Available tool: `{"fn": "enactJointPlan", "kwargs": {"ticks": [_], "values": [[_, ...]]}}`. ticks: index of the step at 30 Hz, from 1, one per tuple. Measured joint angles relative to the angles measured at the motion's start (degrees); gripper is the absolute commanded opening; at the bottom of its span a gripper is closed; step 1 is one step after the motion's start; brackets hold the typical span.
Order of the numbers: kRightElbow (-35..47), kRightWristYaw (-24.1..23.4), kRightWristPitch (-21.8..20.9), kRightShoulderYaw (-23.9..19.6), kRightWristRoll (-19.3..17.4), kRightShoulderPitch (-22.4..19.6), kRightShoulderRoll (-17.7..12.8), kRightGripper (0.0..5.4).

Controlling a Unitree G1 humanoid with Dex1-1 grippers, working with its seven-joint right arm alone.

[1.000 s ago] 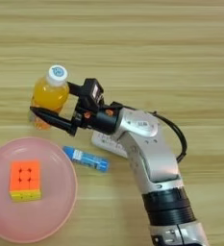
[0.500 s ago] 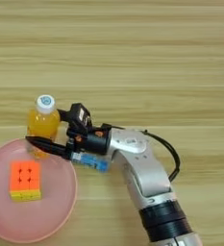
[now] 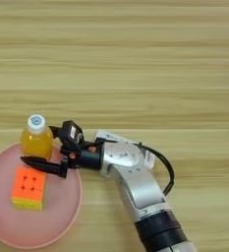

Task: Move the objects on the table

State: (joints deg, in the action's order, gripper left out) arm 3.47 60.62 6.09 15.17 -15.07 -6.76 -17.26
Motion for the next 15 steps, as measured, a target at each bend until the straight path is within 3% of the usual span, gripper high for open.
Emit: {"fn": "enactJointPlan", "kwargs": {"ticks": [10, 13, 15], "values": [[25.48, -10.67, 27.05, -0.13, -7.47, -7.85, 0.16, 5.19], [29.67, -13.88, 32.32, -0.13, -9.16, -9.62, 0.52, 5.35], [30.57, -15.07, 33.65, -0.21, -10.01, -10.58, 0.79, 5.35]]}}
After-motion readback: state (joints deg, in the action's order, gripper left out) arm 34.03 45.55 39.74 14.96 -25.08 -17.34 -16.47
